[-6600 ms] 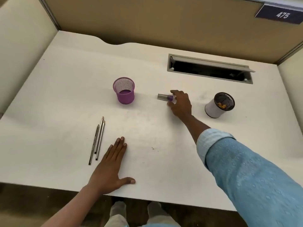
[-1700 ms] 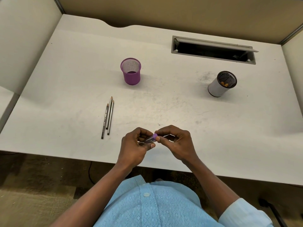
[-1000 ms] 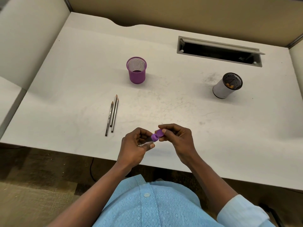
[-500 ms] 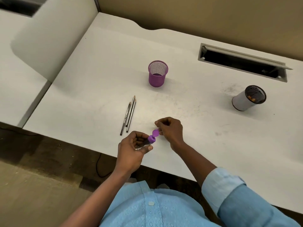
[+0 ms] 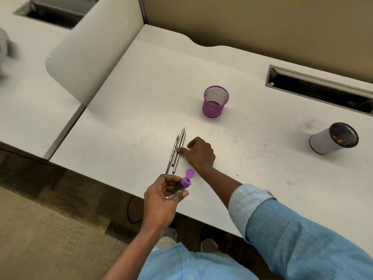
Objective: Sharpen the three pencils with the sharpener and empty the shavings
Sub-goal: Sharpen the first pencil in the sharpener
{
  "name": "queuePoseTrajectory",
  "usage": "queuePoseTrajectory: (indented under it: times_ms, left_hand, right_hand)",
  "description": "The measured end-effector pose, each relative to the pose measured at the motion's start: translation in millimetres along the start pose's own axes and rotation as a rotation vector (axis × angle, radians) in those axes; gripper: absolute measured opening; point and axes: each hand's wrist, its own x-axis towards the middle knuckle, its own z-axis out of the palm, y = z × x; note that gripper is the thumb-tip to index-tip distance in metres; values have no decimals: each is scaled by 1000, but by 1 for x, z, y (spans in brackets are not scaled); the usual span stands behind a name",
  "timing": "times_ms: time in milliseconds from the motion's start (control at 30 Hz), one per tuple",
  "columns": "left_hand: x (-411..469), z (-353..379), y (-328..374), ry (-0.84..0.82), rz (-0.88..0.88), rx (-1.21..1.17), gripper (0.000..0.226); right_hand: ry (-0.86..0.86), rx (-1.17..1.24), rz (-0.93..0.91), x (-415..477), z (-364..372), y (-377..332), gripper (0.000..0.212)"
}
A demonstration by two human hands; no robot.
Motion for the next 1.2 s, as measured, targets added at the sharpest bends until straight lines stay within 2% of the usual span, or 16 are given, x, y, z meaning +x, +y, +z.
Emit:
queuePoseTrajectory:
  times_ms: [400, 767, 967, 1200]
  left_hand:
    - [7, 10, -2, -54, -25, 14, 39]
    - [6, 29, 2, -128, -10, 51, 37]
    - [6, 37, 3, -150, -14, 67, 36]
    - [13, 44, 7, -171, -14, 67, 35]
  right_hand:
    - [45, 1, 84, -4, -23, 19, 42]
    - [122, -58, 160, -19, -50, 50, 6]
    - [115, -35, 50, -27, -58, 72, 6]
    - [98, 307, -238, -49, -99, 94, 10]
